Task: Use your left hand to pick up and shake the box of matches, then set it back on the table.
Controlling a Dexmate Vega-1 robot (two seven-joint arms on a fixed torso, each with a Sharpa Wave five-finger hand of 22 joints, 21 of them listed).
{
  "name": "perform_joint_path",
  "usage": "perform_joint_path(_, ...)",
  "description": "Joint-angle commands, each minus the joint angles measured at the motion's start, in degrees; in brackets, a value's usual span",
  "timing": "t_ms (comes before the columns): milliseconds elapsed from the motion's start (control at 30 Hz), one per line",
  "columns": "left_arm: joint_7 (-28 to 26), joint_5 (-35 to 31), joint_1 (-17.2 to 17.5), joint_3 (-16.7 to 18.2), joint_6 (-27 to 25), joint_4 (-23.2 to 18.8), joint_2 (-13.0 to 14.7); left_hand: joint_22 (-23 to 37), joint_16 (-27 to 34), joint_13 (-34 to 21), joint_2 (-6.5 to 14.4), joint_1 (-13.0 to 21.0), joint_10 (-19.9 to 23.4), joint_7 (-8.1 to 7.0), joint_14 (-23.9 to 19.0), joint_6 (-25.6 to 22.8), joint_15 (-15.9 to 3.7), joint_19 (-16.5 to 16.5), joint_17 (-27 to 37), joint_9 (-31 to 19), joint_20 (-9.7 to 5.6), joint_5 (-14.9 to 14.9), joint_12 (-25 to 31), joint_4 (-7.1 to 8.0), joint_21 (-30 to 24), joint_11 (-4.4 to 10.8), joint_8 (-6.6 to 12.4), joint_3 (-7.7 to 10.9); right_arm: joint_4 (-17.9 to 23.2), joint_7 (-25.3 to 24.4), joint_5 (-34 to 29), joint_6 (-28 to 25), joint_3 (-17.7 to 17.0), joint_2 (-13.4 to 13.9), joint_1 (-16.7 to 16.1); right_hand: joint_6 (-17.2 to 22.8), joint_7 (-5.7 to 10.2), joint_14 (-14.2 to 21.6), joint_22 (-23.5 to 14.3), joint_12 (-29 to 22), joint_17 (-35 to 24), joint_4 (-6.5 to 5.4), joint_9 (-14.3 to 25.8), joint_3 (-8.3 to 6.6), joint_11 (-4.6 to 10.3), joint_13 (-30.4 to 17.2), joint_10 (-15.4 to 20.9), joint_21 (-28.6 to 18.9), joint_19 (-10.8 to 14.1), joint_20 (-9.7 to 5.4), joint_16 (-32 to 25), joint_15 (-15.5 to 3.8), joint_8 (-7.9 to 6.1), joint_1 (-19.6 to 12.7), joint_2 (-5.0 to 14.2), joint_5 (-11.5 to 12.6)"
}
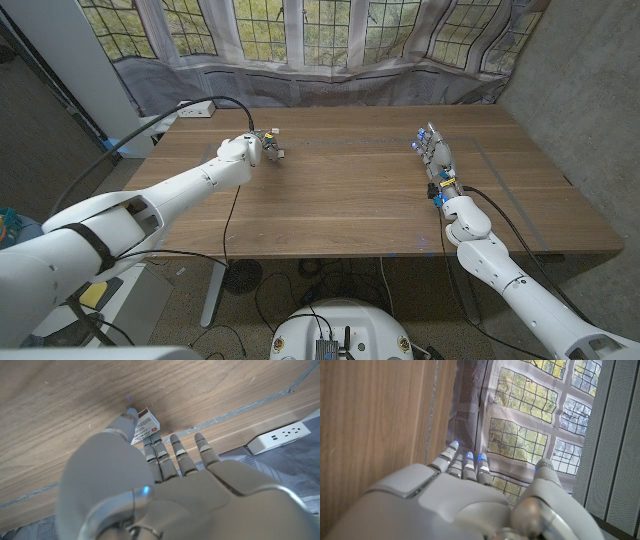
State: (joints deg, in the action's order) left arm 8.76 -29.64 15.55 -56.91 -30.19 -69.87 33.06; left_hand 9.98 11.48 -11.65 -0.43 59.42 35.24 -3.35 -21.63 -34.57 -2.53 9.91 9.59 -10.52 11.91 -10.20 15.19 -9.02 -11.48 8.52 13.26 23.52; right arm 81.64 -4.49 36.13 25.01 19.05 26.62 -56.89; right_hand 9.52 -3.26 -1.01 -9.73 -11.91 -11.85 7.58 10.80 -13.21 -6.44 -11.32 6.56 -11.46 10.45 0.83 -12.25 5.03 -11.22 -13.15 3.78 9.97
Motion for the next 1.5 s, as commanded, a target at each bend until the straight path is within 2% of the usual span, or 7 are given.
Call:
perform_joint_path(33,-2.24,2.36,1.28,0.81,-0.49,0.38,-0.65,0.26,0.33,-0.22,0.60,0.78,2.36,-0.37,-1.47,-2.96,-1.11,1.04,0.15,-0.20,0.22,0.09,0.57,-0.06,-0.51,0.14,0.74,-0.47,-0.98,0.70,-0.16,0.74,0.26,-0.28,0.50,0.41,0.29,0.31,-0.25,-0.11,-0.33,0.23,0.10,-0.04,0.06,-0.14,0.57,0.24,0.24,0.53,0.03,0.13,-0.26,-0.48,-0.06,0.14)
perform_joint_path(333,-4.05,4.71,2.18,1.57,-1.58,0.76,-1.57,0.20,0.78,-0.05,2.47,4.14,12.07,0.04,-5.46,-13.18,-2.58,3.39,0.26,-0.18,0.11,-0.11,1.95,-0.56,-0.58,0.67,2.02,-0.67,-1.27,0.74,-0.12,0.69,0.40,-0.53,0.87,0.65,0.47,0.41,-0.25,-0.17,-0.34,0.23,0.10,-0.01,0.15,-0.15,0.79,0.25,0.20,0.59,0.00,0.15,-0.33,-0.46,-0.07,0.15)
perform_joint_path(433,-4.34,5.63,2.35,1.79,-1.74,0.89,-1.78,0.14,1.18,0.03,3.08,5.20,15.73,0.38,-7.99,-17.32,-2.99,4.16,0.33,-0.17,-0.46,-0.16,2.50,-0.53,-0.52,-0.91,2.51,-1.01,-1.34,0.85,-0.19,0.82,0.46,-0.55,0.90,0.73,0.54,0.40,-0.26,-0.14,-0.34,0.22,0.10,-0.01,0.16,-0.16,0.76,0.25,0.20,0.59,0.01,0.14,-0.35,-0.46,-0.07,0.15)
perform_joint_path(533,-4.42,6.17,2.36,1.72,-1.99,0.82,-1.79,0.11,1.31,0.08,3.77,6.09,18.10,0.75,-9.47,-19.84,-3.17,4.95,0.33,-0.25,-0.60,-0.33,2.84,-0.56,-0.61,-1.07,2.84,-1.04,-1.28,0.71,-0.11,0.81,0.45,-0.67,0.85,0.70,0.59,0.46,-0.26,-0.13,-0.35,0.22,0.11,-0.01,0.21,-0.16,0.75,0.25,0.20,0.59,-0.01,0.13,-0.33,-0.45,-0.06,0.15)
perform_joint_path(933,-5.16,7.72,3.06,1.96,-3.72,-1.10,-0.97,0.04,1.52,-0.06,5.00,7.73,23.25,1.91,-13.25,-24.92,-3.40,6.65,0.34,-0.49,-1.36,-0.55,3.59,-0.47,-0.65,-1.39,3.35,-1.81,-1.02,0.60,-0.19,0.95,0.49,-0.71,0.65,0.86,1.09,0.45,-0.26,-0.14,-0.38,0.19,0.12,0.03,0.28,-0.20,0.83,0.26,0.14,0.77,-0.01,0.36,-0.35,-0.39,-0.07,0.15)
perform_joint_path(1200,-6.06,8.62,3.49,2.65,-4.56,-2.44,-0.20,0.04,1.50,-0.17,5.35,7.91,24.50,2.41,-14.22,-25.99,-3.17,7.31,0.31,-0.56,-1.12,-0.56,3.71,-0.35,-0.71,-1.48,3.34,-2.14,-0.55,0.45,-0.47,0.84,0.48,-0.41,0.45,0.91,1.29,0.39,-0.26,-0.15,-0.40,0.17,0.13,0.06,0.33,-0.22,0.89,0.26,0.12,0.78,0.01,0.38,-0.34,-0.36,-0.07,0.15)
perform_joint_path(1500,-6.98,9.20,4.04,4.22,-6.31,-6.70,1.61,0.03,1.17,-0.27,5.63,7.98,25.19,2.41,-14.90,-26.85,-3.07,8.08,0.15,-0.61,-0.73,-0.62,3.64,-0.28,-0.82,-1.63,3.29,-2.18,-0.41,0.37,-0.10,0.83,0.31,-0.53,0.32,1.01,1.43,0.40,-0.26,-0.13,-0.41,0.17,0.15,0.07,0.26,-0.24,0.90,0.25,0.12,0.82,0.01,0.40,-0.35,-0.37,-0.06,0.16)
